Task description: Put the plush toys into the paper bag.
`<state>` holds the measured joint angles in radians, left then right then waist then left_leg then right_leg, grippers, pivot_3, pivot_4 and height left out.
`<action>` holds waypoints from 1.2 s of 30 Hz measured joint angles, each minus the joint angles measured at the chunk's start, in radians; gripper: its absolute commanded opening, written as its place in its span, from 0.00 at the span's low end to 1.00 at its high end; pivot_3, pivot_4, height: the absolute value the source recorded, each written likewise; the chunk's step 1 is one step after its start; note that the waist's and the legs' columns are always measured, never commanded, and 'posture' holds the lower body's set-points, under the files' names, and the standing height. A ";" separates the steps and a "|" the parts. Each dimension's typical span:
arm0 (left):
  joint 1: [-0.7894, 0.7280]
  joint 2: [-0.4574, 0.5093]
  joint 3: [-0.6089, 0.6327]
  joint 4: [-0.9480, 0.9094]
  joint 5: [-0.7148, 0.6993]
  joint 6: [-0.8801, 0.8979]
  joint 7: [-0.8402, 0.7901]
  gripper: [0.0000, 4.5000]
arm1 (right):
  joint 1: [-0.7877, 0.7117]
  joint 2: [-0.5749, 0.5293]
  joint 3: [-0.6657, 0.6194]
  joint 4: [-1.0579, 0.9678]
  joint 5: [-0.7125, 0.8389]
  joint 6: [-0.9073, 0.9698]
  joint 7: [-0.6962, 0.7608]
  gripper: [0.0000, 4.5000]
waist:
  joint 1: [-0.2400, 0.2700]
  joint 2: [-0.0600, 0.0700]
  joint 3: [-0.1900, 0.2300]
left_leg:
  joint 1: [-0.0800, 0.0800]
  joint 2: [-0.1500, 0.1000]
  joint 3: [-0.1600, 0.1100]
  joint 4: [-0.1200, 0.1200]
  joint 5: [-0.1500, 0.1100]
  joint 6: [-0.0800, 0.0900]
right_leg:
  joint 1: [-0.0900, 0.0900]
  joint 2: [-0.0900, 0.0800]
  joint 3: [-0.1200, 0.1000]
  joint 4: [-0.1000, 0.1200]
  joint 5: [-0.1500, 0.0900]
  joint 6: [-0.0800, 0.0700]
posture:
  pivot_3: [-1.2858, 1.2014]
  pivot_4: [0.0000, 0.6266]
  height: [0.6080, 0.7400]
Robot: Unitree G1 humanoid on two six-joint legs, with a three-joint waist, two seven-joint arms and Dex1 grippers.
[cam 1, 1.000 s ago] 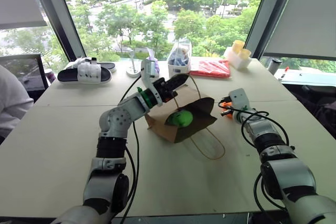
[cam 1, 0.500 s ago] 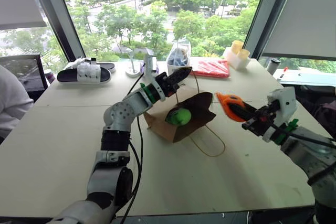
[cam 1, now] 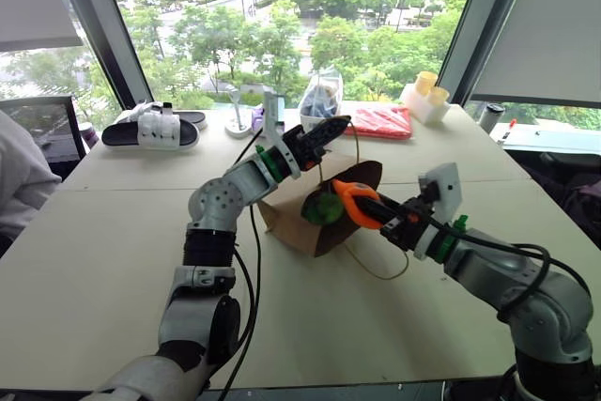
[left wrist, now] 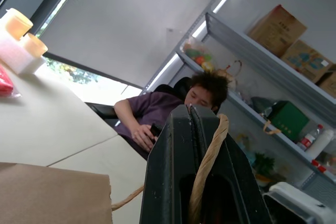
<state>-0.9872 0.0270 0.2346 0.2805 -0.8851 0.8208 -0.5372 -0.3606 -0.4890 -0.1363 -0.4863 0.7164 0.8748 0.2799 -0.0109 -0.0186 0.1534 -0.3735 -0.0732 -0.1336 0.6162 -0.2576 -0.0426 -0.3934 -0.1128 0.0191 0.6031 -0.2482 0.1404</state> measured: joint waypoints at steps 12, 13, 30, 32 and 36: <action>0.012 0.000 0.012 -0.043 -0.040 0.029 0.020 0.00 | -0.141 0.083 0.149 0.326 -0.275 -0.216 0.040 0.00 | -0.007 0.000 0.000 | 0.000 0.000 0.001 0.000 0.001 -0.001 | -0.003 0.000 0.001 0.005 0.000 0.000 | 0.52 0.24 1.00; 0.015 0.000 0.010 -0.049 -0.040 0.032 0.020 0.00 | -0.165 0.085 0.163 0.336 -0.291 -0.226 0.042 0.00 | -0.005 0.000 0.000 | 0.000 0.000 0.000 0.000 0.001 -0.002 | -0.004 0.000 0.001 0.006 0.000 0.000 | 0.52 0.24 1.00; 0.025 -0.002 0.017 -0.046 -0.040 0.016 0.039 0.00 | -0.237 0.151 0.223 0.434 -0.434 -0.224 0.059 0.99 | -0.004 0.000 0.000 | 0.000 0.000 0.000 -0.001 0.004 -0.007 | -0.004 0.000 0.001 0.006 0.000 0.000 | 0.52 0.24 1.00; 0.024 -0.005 0.017 -0.039 -0.039 0.011 0.043 0.00 | -0.186 0.123 0.188 0.339 -0.396 -0.195 0.087 0.99 | 0.000 0.000 0.000 | -0.001 0.000 -0.001 -0.001 0.004 -0.007 | -0.004 0.000 0.001 0.006 0.000 0.000 | 0.52 0.24 1.00; 0.025 0.010 0.025 -0.016 -0.034 -0.009 0.043 0.00 | -0.057 0.071 -0.004 0.102 -0.213 -0.085 0.132 0.99 | 0.003 0.000 0.000 | -0.001 -0.001 -0.002 -0.001 0.001 -0.001 | -0.003 -0.001 0.000 0.004 0.000 0.000 | 0.52 0.24 1.00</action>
<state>-0.9626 0.0369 0.2600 0.2645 -0.9189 0.8118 -0.4937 -0.4179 -0.4176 -0.1404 -0.3841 0.5036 0.7899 0.4120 -0.0083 -0.0188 0.1536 -0.3749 -0.0742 -0.1356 0.6156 -0.2570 -0.0439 -0.3963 -0.1133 0.0195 0.6074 -0.2483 0.1403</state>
